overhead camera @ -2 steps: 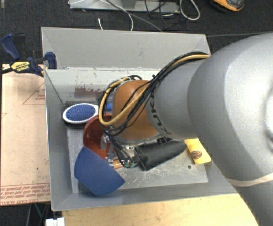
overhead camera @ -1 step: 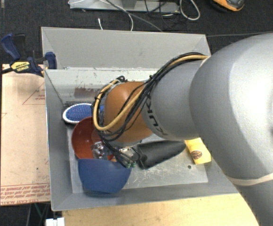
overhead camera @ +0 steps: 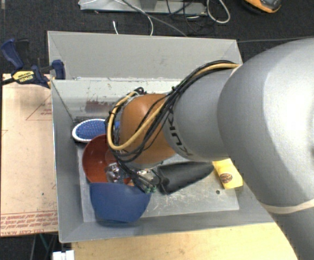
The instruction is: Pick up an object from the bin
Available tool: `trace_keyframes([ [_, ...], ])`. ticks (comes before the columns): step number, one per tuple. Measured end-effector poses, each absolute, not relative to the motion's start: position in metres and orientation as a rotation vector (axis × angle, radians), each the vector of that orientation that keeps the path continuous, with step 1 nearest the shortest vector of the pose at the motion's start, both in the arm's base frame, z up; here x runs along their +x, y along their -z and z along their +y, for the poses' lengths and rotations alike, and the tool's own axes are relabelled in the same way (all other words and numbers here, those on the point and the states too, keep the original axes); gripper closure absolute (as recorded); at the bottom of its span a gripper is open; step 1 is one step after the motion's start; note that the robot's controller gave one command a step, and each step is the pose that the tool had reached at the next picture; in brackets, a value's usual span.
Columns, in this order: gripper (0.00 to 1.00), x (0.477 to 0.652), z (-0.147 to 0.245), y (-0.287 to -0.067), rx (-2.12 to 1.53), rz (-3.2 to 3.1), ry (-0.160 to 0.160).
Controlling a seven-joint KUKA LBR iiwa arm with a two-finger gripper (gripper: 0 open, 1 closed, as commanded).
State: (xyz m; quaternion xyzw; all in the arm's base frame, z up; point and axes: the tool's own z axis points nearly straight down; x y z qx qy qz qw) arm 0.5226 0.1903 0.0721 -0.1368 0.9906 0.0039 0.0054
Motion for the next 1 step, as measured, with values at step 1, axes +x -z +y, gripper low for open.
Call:
trace_keyframes([
  [1,1.00,0.5226,0.1903,-0.0721,-0.428,3.101,-0.012],
])
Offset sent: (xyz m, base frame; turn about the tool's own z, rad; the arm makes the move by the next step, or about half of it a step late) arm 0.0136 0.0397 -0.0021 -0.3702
